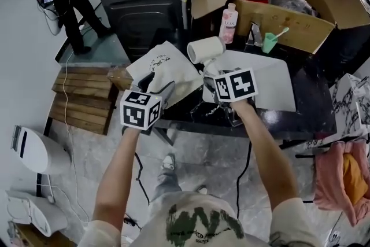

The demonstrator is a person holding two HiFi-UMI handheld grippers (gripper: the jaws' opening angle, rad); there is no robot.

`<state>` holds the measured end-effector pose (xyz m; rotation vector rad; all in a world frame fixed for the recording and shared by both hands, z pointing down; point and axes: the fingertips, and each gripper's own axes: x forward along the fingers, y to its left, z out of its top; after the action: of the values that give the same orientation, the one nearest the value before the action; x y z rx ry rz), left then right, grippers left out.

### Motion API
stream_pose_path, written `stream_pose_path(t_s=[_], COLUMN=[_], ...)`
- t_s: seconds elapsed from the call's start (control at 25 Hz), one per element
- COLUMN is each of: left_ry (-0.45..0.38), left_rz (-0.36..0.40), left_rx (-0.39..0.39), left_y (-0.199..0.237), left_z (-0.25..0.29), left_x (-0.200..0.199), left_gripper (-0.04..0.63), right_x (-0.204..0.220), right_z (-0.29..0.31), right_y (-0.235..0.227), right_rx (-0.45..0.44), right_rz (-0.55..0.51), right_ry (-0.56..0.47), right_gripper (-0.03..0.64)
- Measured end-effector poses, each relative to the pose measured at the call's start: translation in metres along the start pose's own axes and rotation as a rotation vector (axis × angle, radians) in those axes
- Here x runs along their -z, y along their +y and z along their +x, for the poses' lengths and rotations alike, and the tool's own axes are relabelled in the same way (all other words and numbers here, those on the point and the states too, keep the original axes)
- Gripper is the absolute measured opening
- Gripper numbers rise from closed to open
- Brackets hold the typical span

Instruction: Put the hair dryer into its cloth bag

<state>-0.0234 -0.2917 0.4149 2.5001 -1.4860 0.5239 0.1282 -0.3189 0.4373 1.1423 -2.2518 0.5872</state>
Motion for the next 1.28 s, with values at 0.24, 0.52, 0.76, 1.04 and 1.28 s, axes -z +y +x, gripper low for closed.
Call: stream_pose_path(t_s=[0.24, 0.52, 0.76, 1.04, 1.28], left_ry=[0.056, 0.155, 0.197, 0.204, 0.195], left_rz=[0.08, 0.168, 0.229, 0.253, 0.249], left_rx=[0.031, 0.029, 0.013, 0.016, 0.015], left_y=[-0.009, -0.005, 0.0, 0.002, 0.003], left_z=[0.0, 0.009, 0.012, 0.01, 0.011], left_x=[0.011, 0.03, 0.039, 0.021, 0.003], left_gripper=[0.308, 0.266, 0.107, 0.058, 0.055], right_x=[0.02, 0.048, 0.066, 0.076, 0.085], right_z=[-0.016, -0.028, -0.032, -0.033, -0.032], right_y=[0.007, 0.018, 0.024, 0.031, 0.039], right_rx=[-0.01, -0.017, -0.024, -0.036, -0.05], right_rz=[0.0, 0.018, 0.03, 0.033, 0.015], right_ry=[-0.003, 0.0, 0.006, 0.018, 0.039], right_gripper=[0.233, 0.233, 0.233, 0.234, 0.233])
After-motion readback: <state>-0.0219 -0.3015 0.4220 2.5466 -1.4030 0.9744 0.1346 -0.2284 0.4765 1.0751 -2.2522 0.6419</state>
